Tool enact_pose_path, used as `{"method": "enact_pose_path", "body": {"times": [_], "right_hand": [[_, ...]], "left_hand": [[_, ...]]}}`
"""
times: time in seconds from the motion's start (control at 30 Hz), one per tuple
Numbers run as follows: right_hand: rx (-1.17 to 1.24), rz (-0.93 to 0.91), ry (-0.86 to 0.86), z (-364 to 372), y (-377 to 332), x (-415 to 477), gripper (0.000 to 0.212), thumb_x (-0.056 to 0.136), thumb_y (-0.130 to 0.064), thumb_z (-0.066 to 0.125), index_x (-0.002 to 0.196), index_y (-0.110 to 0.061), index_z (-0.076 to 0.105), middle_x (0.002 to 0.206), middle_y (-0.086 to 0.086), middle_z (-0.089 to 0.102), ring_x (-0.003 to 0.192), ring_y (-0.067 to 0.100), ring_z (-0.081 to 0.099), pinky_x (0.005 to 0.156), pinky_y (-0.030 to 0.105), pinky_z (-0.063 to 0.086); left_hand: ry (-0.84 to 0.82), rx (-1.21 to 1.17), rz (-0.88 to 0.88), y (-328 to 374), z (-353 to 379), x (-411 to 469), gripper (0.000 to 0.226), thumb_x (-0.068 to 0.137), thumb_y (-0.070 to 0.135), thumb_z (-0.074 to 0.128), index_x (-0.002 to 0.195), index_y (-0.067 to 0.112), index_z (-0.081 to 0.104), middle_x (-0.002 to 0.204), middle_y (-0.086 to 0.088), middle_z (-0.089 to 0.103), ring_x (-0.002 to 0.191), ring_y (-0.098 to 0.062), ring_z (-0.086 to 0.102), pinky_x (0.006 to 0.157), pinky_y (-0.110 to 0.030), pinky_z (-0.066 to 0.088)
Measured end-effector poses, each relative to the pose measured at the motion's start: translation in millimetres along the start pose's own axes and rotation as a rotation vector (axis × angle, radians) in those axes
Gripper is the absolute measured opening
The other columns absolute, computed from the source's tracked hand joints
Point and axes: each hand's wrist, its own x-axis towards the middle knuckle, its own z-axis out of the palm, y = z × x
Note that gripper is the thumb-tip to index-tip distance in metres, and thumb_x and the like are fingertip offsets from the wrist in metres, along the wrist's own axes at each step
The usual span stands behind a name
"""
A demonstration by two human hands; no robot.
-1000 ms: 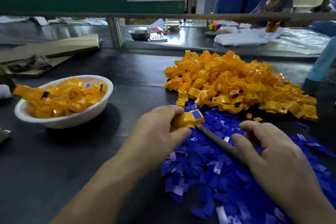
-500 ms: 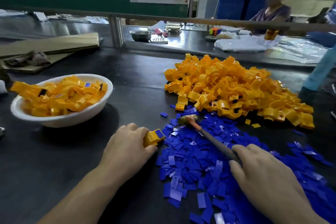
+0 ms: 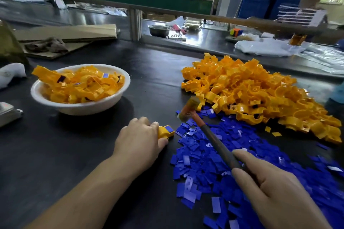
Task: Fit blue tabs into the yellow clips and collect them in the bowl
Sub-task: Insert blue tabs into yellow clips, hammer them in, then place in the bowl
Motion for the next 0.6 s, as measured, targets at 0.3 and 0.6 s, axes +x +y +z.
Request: {"method": "enact_pose_path", "body": {"times": [0.3,0.6], "right_hand": [[-0.160,-0.104,0.011,11,-5,2,0.043,0.093,-0.051,0.039,0.135,-0.048,0.029,0.112,-0.021,0.055,0.102,0.000,0.054,0.089,0.014,0.044],[-0.100,-0.162,0.136,24,-20,6,0.044,0.092,-0.047,0.041,0.136,-0.043,0.034,0.097,-0.019,0.056,0.088,0.001,0.056,0.074,0.015,0.048]], "left_hand": [[-0.016,0.046,0.012,2,-4,1,0.045,0.092,0.062,0.045,0.119,0.028,0.057,0.115,0.001,0.056,0.110,-0.021,0.051,0.081,-0.034,0.042],[-0.023,0.051,0.012,3,-6,1,0.045,0.093,0.060,0.045,0.119,0.027,0.057,0.118,0.000,0.056,0.111,-0.022,0.051,0.083,-0.034,0.042]]}}
